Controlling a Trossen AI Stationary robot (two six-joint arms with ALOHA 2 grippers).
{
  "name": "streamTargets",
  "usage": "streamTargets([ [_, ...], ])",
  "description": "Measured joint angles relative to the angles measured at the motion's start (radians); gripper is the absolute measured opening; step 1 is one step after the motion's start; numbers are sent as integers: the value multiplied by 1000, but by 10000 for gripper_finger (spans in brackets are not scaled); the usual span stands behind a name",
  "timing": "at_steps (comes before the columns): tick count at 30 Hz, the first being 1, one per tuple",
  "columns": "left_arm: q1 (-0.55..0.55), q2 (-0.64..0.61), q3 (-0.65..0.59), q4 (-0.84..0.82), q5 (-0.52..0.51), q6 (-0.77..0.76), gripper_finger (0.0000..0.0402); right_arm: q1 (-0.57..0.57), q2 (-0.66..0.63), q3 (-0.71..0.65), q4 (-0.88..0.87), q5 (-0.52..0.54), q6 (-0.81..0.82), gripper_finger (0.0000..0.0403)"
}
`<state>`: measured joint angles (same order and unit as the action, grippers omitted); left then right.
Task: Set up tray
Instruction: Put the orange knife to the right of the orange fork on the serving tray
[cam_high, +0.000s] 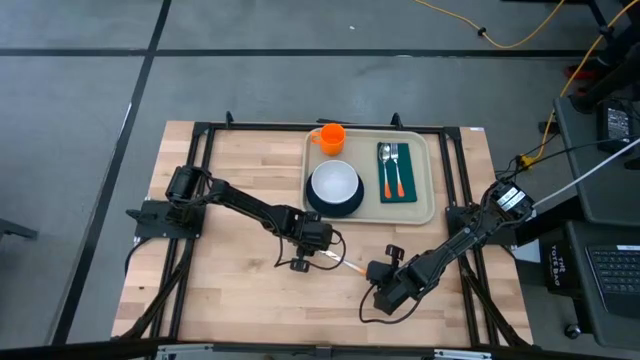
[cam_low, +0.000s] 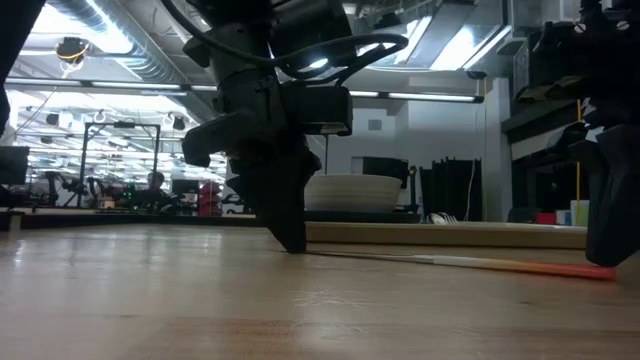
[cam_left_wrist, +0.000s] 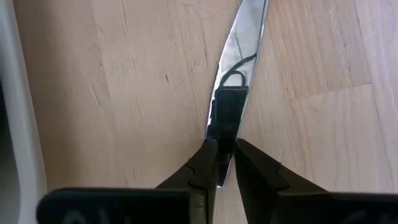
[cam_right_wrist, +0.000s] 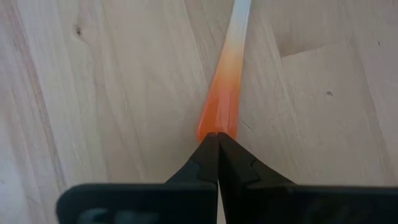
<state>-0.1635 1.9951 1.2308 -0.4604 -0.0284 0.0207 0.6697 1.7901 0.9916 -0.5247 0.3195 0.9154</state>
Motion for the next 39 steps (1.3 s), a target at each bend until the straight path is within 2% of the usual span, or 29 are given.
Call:
streamTargets([
  [6,0,-12,0,7,-13,0,72,0,0,0,2,0,-1,0],
  [13,1,-89,-5,9,-22,16,90,0,1,-1,2,2,-3,0],
  [20,-6,-112,-4,8,-120,42,103,0,1,-1,-1,3,-1,0],
  [39,-33,-69,-1,-13,-82,17,132,0,1,0,-16,4,8,0],
])
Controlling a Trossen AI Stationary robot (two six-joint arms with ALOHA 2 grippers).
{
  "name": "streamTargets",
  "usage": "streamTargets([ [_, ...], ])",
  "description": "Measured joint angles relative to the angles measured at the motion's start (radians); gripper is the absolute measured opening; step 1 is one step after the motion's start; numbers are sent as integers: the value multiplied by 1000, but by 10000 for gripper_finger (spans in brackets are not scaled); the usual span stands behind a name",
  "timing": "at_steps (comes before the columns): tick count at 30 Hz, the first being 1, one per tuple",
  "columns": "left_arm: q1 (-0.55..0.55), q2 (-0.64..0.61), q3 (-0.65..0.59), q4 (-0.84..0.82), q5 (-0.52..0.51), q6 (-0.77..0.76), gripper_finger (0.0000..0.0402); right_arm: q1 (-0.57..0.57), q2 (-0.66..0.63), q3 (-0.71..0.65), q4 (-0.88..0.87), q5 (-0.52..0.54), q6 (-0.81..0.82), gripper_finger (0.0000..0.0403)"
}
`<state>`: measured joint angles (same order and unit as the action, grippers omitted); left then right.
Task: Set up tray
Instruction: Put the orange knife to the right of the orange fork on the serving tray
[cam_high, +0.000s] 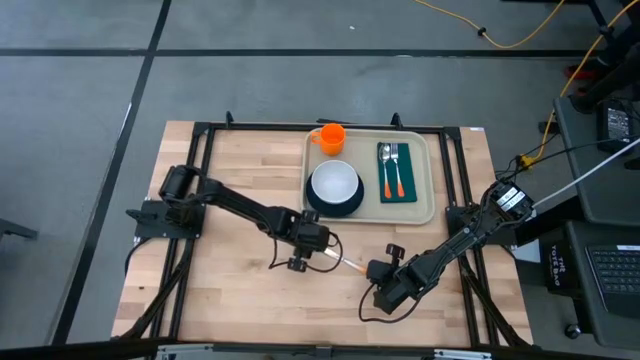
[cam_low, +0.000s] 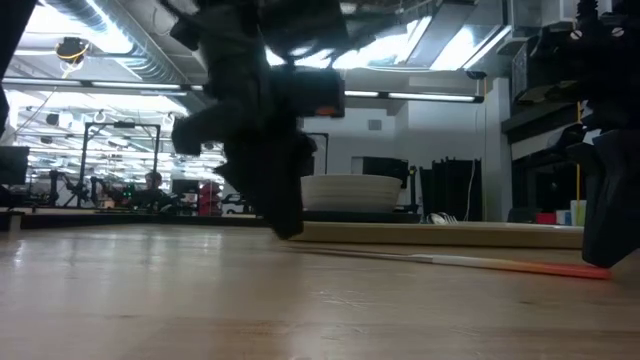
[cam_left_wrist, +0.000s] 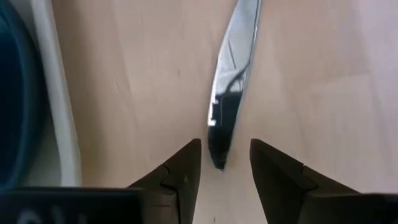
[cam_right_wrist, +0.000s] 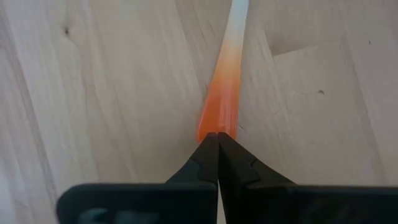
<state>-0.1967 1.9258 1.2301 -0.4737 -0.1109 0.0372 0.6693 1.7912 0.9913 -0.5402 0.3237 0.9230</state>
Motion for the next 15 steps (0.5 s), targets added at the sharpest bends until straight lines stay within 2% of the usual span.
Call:
streamTargets([
  [15,29,20,2,-47,10,-68,160,0,0,0,-1,-2,11,0],
])
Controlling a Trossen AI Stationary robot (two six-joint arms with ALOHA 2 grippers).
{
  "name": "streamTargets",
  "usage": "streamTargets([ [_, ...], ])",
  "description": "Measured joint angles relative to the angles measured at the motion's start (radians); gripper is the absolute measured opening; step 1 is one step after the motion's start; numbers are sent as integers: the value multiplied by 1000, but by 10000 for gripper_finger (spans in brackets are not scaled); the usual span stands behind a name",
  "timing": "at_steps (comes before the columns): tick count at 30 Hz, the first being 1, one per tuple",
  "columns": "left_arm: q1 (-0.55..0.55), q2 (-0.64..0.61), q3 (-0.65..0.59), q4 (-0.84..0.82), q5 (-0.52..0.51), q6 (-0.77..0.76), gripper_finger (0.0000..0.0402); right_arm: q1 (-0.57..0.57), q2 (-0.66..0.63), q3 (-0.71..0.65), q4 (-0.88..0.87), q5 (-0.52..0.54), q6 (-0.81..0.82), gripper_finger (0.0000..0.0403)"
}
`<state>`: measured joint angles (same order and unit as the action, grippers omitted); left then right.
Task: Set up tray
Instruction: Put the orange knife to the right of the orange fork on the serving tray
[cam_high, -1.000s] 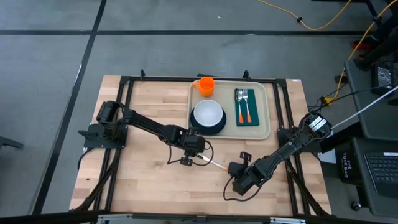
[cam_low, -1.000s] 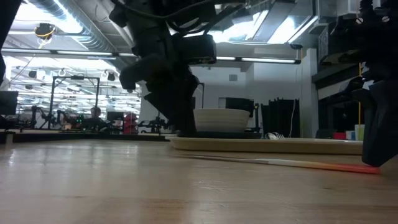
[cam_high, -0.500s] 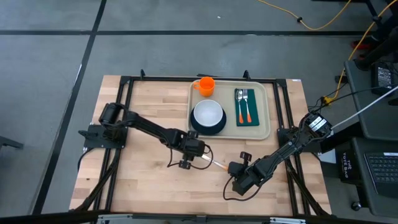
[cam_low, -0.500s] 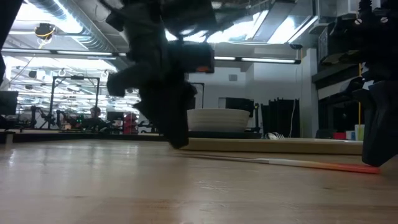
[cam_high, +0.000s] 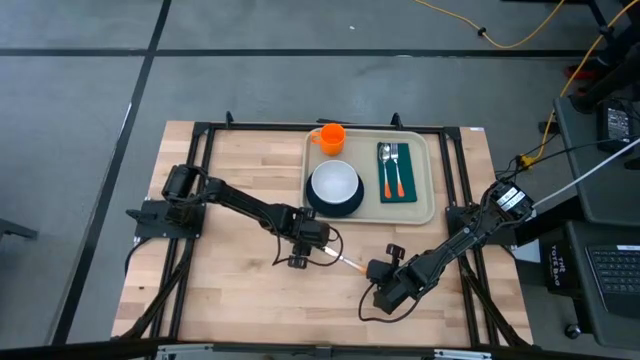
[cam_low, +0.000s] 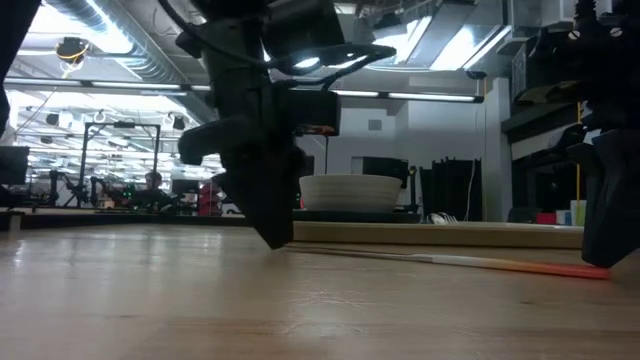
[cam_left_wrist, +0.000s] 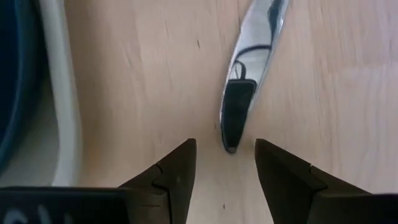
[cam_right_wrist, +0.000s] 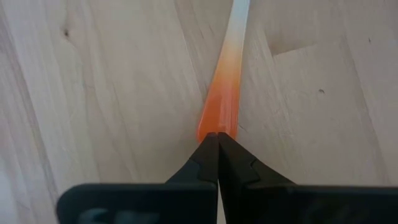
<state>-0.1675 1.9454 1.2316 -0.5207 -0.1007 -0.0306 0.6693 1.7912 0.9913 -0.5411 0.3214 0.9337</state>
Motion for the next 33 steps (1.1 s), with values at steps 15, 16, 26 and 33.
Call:
streamTargets([
  [15,14,30,3,24,98,-9,157,0,0,0,0,0,-3,0],
  [16,14,30,3,26,106,-9,155,0,0,0,-1,0,-3,0],
  [26,5,32,2,27,97,-10,102,-2,0,0,-1,0,-1,0],
  [33,4,33,1,27,95,-9,54,-2,0,0,-3,0,-1,0],
])
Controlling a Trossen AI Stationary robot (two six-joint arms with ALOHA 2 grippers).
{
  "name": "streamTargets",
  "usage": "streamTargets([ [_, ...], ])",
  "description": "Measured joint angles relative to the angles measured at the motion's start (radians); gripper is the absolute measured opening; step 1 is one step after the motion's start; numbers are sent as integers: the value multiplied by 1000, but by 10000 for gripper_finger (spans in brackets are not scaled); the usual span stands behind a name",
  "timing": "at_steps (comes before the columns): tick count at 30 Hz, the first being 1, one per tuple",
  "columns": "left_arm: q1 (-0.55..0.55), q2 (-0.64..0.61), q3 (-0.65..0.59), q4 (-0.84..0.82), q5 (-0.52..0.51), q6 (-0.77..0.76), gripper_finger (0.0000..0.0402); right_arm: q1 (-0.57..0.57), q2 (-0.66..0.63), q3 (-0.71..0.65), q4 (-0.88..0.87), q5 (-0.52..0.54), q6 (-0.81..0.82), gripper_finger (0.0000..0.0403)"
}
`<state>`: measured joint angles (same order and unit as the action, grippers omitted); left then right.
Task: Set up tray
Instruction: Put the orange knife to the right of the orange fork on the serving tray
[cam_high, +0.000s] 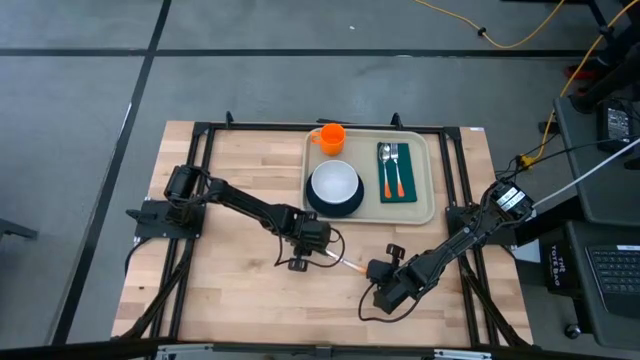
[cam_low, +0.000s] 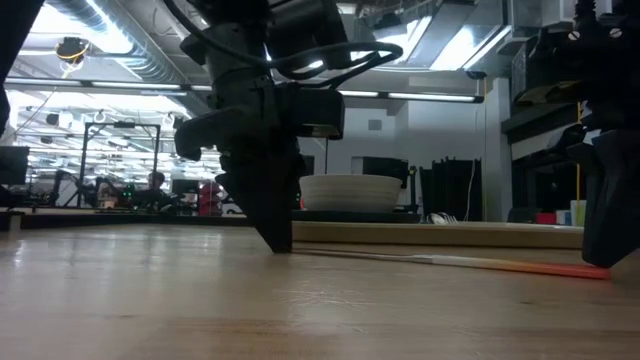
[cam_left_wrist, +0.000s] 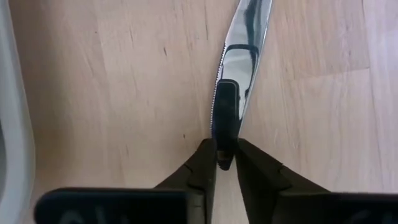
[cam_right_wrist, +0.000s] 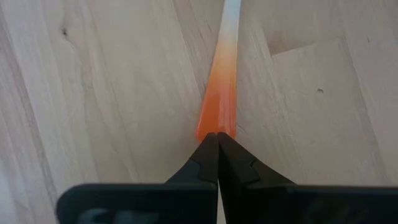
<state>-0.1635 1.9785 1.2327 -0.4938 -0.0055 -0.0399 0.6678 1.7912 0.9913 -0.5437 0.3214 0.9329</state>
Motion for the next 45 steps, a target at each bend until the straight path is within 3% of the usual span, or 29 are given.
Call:
streamTargets([
  [10,-2,0,-1,0,-1,0,2,0,0,0,0,0,0,0],
  [25,0,-5,-3,23,20,17,15,0,0,6,-2,0,-2,2],
  [45,0,-45,-6,23,23,28,22,0,-1,114,-105,-3,-19,4],
])
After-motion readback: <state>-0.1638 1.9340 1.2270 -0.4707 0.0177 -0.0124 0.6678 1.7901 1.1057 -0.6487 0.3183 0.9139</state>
